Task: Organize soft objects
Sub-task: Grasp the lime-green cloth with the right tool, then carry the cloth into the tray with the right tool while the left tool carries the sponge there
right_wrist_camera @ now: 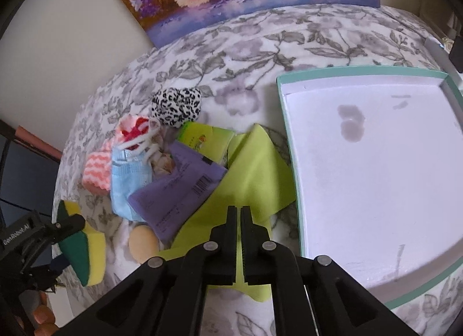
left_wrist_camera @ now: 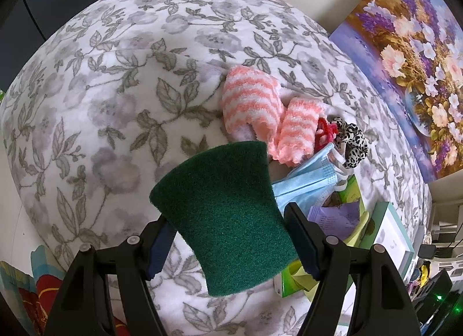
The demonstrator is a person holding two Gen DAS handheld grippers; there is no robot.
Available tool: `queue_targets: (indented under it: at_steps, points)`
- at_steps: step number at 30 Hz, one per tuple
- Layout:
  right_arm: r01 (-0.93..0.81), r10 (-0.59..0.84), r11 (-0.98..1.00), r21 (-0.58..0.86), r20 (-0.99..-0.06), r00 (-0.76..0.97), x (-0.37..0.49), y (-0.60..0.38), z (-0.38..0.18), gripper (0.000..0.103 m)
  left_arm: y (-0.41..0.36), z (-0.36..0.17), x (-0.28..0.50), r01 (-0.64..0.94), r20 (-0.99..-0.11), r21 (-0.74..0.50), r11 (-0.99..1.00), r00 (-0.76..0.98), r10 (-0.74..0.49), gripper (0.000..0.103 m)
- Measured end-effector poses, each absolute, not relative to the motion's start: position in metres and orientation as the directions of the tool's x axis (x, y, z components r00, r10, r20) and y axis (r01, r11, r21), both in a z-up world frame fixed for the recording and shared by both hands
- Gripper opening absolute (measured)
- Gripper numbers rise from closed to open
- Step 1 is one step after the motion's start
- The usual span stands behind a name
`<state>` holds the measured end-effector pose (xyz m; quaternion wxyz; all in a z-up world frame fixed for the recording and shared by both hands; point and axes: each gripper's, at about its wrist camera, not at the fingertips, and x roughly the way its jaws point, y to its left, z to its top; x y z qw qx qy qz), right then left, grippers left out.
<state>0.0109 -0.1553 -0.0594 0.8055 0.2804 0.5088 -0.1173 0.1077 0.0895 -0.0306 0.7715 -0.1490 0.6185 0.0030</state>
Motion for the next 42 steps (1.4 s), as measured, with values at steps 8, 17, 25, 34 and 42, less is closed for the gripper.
queue_targets:
  at_steps: [8, 17, 25, 34, 42]
  points:
    - [0.466, 0.066, 0.837, 0.286, -0.899, 0.432, 0.015, -0.149, -0.062, 0.034, 0.087, -0.030, 0.107, -0.178, -0.954, -0.232, 0.956, 0.232, -0.189, 0.075]
    - [0.474, 0.018, 0.854, 0.212, -0.925, 0.380, 0.022, -0.145, -0.073, 0.050, 0.084, -0.030, 0.109, -0.162, -0.953, -0.239, 0.957, 0.226, -0.200, 0.075]
    - [0.476, -0.007, 0.865, 0.161, -0.944, 0.331, 0.029, -0.138, -0.088, 0.051, 0.085, -0.032, 0.113, -0.161, -0.953, -0.246, 0.956, 0.220, -0.208, 0.075]
    - [0.464, -0.008, 0.872, 0.158, -0.941, 0.337, 0.030, -0.132, -0.087, 0.008, 0.085, -0.033, 0.114, -0.164, -0.953, -0.246, 0.955, 0.222, -0.207, 0.075]
    - [0.470, 0.031, 0.852, 0.229, -0.920, 0.392, 0.027, -0.140, -0.073, 0.005, 0.083, -0.031, 0.114, -0.157, -0.953, -0.236, 0.959, 0.232, -0.197, 0.075]
